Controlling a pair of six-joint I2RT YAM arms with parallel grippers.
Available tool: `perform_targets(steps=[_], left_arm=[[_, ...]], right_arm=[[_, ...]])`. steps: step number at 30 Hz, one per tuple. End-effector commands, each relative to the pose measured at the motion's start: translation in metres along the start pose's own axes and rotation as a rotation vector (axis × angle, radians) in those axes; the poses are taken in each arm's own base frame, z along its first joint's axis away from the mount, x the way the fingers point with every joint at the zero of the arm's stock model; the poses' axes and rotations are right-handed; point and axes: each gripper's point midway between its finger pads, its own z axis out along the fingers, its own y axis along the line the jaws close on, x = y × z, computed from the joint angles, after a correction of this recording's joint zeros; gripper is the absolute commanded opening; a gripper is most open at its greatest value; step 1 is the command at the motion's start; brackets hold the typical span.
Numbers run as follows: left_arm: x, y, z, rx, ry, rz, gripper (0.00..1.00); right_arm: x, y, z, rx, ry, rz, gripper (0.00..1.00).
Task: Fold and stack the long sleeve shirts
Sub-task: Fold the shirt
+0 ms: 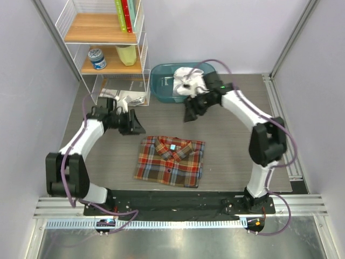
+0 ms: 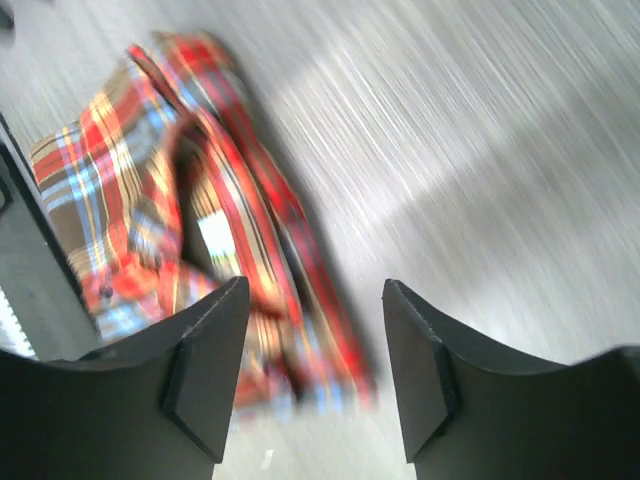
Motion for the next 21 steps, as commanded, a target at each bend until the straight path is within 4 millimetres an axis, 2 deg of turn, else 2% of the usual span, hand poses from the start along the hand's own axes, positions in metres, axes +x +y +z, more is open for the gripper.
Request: perform_targets(steps=[1,2,3,4,5,6,10,14,21], left_arm=[[0.011,0.014,0.003,-0.057,0.229,0.323,0.45],[0.01,0.014,0.009,-0.053,0.277,0.354,0.45],[0.022,0.016,0.008,-0.047,0.344,0.358,0.47],[0.024,0.023,0.009,-0.058,0.384,0.43,0.47],[0.024,0.027,0.015,-0.051,0.422,0.459,0.47],[0.033,0.032,0.012,-0.062,0.488,0.474,0.47],[0.031,0.04,0.019,-0.039,0.55,0.567,0.45],[0.028,0.035,0.023,-0.01,0.565,0.653,0.45],[0.038,0.031,0.031,0.016,0.623,0.741,0.47]], right_arm=[[0.056,0.031,-0.031,-0.05,0.066,0.198,0.59],[0.067,0.034,-0.031,-0.054,0.083,0.21,0.59],[0.078,0.036,-0.03,-0.051,0.099,0.218,0.58],[0.096,0.035,-0.026,-0.036,0.124,0.23,0.58],[0.102,0.034,-0.025,-0.029,0.131,0.236,0.56],[0.113,0.033,-0.022,-0.026,0.146,0.253,0.56],[0.121,0.027,-0.014,-0.017,0.147,0.262,0.51],[0.13,0.025,-0.009,-0.012,0.168,0.279,0.5],[0.144,0.02,0.003,-0.01,0.192,0.311,0.51]])
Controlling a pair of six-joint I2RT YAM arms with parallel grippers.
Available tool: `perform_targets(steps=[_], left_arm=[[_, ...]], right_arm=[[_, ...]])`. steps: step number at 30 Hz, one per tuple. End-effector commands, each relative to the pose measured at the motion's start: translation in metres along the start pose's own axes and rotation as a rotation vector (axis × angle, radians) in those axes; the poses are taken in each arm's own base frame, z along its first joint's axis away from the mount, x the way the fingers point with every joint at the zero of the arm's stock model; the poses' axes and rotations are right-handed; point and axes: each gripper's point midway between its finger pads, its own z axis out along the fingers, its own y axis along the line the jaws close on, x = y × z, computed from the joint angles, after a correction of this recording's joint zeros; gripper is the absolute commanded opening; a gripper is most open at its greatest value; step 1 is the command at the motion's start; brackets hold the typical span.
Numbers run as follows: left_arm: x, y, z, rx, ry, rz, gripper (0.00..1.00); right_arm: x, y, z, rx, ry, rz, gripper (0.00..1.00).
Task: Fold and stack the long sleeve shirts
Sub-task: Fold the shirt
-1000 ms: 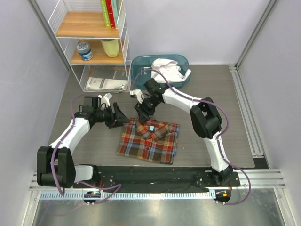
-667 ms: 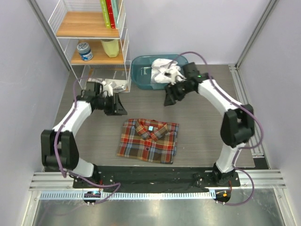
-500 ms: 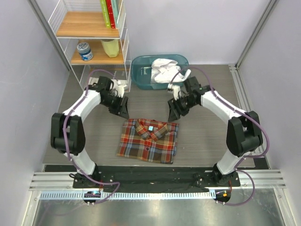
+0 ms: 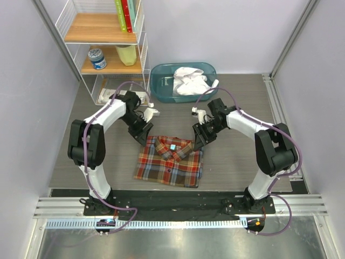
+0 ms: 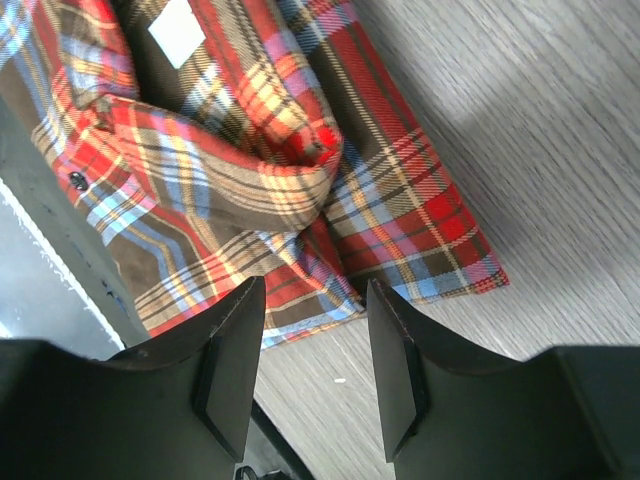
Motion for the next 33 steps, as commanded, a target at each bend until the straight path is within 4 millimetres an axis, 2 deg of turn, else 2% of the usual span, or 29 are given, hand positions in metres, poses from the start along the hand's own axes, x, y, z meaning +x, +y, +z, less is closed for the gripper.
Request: perform_targets(steps=[1,13,16,20,23,30,33], left_arm=[[-0.001,-0.007,0.004,0.017,0.043,0.102,0.47],[0.0,0.005,0.027,-0.006,0.079,0.155,0.48],[-0.008,0.004,0.022,-0.013,0.05,0.17,0.48],[-0.014,0.0,0.016,-0.015,0.031,0.197,0.49],[-0.014,0.001,0.018,-0.018,0.039,0.213,0.5],[-0.016,0.004,0.025,-0.018,0.044,0.235,0.52],[-0.026,0.005,0.019,-0.05,-0.004,0.261,0.54]], right_arm=[[-0.002,-0.007,0.011,0.001,-0.005,0.016,0.51],[0.026,-0.004,0.021,-0.028,0.054,0.053,0.51],[0.031,-0.007,0.022,-0.013,0.063,0.051,0.5],[0.026,-0.008,0.019,0.0,0.044,0.036,0.47],[0.02,-0.006,0.018,-0.005,0.033,0.037,0.39],[0.019,-0.006,0.015,0.005,0.025,0.041,0.04],[0.019,-0.006,0.015,0.008,0.024,0.044,0.01]])
